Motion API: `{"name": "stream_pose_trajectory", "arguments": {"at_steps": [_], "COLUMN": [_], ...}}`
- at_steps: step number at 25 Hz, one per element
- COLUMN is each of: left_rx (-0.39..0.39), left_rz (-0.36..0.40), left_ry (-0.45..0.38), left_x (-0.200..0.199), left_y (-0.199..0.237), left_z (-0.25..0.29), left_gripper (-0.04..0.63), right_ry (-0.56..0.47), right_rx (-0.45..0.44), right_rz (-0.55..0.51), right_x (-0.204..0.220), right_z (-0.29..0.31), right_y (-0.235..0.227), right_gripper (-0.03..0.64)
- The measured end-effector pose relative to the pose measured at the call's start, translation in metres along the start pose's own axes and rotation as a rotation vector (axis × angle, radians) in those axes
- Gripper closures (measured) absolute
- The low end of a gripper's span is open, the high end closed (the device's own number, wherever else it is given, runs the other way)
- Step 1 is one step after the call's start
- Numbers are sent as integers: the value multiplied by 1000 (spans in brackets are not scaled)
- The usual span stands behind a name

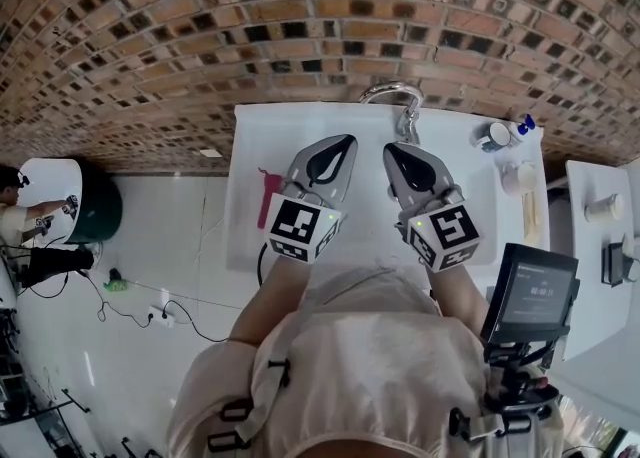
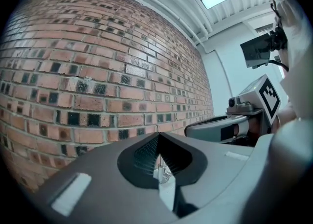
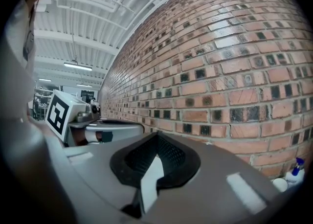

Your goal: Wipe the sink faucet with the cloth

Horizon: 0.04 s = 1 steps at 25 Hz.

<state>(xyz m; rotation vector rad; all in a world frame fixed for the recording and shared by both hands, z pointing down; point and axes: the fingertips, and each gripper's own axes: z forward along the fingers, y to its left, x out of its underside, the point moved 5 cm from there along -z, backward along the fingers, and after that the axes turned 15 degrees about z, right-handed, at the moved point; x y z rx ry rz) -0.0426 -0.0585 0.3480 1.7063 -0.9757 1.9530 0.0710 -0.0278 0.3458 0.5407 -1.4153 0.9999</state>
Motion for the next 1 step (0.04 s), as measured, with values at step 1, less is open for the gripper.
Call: {"name": "stream_pose_trajectory", "arguments": {"at_steps": [1], "left_rx": [1], "left_rz": [0], "left_ry": [-7], "left_x": [-1], "left_y": [-1], "left_z": [2], "left_gripper": [594], "right_ry": [1], "right_rx": [3], "right_rz": [-6], "right_x": [0], "right_z": [-1], "right_y": [-2], "right_gripper": [624]}}
